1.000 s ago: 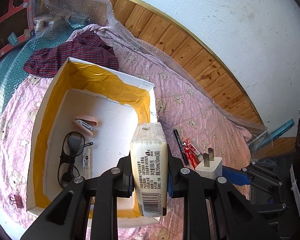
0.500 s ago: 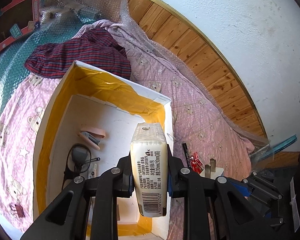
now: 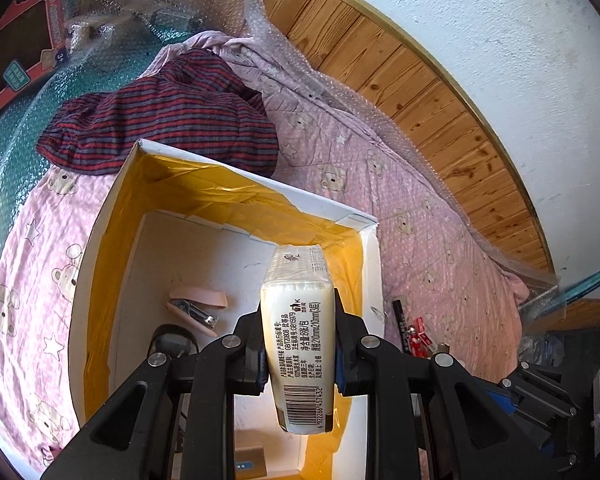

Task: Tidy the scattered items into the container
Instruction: 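Lower the tissue pack and charger into the white box with both tools, then open both tools to release tissue pack and charger, then withdraw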

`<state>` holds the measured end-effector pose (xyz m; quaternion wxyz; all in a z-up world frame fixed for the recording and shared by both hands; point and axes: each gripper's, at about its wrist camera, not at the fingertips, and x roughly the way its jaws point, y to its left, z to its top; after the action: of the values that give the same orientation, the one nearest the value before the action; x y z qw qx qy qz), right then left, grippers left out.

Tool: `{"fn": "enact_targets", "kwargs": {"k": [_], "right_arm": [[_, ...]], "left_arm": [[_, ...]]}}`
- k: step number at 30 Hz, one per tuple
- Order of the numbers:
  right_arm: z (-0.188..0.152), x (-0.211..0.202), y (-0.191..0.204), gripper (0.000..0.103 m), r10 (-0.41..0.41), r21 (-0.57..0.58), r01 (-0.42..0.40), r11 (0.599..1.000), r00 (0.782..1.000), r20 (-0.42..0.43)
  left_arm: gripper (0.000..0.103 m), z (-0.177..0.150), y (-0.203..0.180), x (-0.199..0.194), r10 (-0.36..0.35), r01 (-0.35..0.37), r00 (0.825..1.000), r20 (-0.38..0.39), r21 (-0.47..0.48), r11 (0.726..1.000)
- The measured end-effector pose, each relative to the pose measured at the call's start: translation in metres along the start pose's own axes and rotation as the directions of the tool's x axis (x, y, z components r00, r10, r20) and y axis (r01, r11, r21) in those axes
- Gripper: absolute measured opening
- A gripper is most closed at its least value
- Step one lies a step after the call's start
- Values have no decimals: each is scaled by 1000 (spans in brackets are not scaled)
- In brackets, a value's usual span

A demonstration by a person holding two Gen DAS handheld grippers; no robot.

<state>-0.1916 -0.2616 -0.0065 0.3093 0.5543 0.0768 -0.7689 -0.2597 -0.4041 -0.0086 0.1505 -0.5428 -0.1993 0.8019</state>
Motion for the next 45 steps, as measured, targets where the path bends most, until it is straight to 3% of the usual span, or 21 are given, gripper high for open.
{"fn": "enact_targets", "kwargs": {"k": [15, 37, 45], "right_arm": [[24, 39, -11, 33, 30, 22, -30, 999, 999, -22], [42, 100, -37, 33, -7, 12, 8, 1000, 995, -104], [42, 99, -42, 34, -1, 40, 5, 999, 997, -82]], "left_arm": [[25, 29, 23, 45, 25, -28, 998, -53, -69, 997], [24, 37, 61, 94, 176, -188, 981, -82, -193, 963], [25, 38, 61, 100, 138, -159, 985, -107, -229, 960]]}}
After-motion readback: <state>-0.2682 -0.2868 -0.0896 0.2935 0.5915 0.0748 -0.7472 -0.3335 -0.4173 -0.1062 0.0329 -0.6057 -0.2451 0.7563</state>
